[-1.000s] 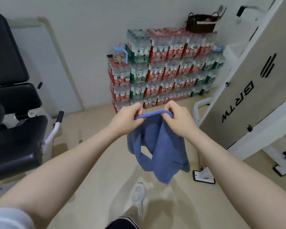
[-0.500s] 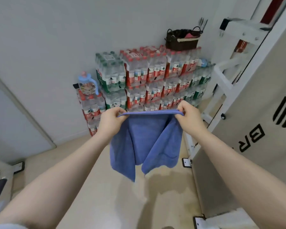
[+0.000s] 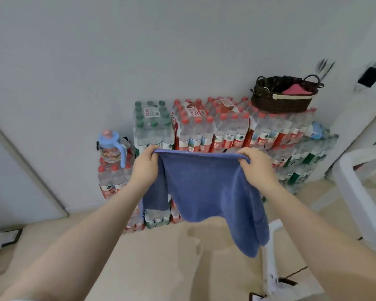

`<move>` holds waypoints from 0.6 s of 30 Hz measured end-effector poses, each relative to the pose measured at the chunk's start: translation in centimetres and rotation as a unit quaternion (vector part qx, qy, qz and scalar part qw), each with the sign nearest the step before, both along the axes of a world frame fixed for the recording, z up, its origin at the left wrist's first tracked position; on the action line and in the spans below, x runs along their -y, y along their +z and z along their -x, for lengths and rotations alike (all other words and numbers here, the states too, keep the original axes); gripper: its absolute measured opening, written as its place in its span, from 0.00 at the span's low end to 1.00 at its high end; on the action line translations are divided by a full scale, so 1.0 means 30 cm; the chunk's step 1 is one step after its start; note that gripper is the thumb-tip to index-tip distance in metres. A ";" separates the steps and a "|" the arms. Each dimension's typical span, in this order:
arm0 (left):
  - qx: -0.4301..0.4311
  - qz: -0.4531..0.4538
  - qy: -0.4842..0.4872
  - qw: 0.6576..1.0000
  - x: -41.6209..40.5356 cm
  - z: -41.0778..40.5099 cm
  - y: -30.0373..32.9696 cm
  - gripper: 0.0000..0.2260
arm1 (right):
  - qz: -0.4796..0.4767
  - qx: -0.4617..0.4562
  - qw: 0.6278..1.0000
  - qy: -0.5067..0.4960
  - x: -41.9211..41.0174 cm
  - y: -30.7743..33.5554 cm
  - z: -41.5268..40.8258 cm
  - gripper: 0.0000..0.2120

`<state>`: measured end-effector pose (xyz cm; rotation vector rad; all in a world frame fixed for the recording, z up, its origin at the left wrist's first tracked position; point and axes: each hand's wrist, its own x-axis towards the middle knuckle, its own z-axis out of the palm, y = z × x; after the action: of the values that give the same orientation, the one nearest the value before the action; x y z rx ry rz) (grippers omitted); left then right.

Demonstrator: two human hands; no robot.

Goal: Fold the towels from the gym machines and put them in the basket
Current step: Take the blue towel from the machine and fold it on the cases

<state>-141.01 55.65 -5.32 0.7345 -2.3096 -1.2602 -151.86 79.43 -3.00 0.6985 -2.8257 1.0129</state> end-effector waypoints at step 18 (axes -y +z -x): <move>-0.096 0.239 0.103 0.961 0.563 0.910 0.123 0.10 | 0.025 -0.110 0.990 -0.083 0.525 0.119 0.995 0.10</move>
<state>-168.30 38.76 -1.64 0.6259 -2.1835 -0.6118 -181.70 63.67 0.57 0.5238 -2.6091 0.9142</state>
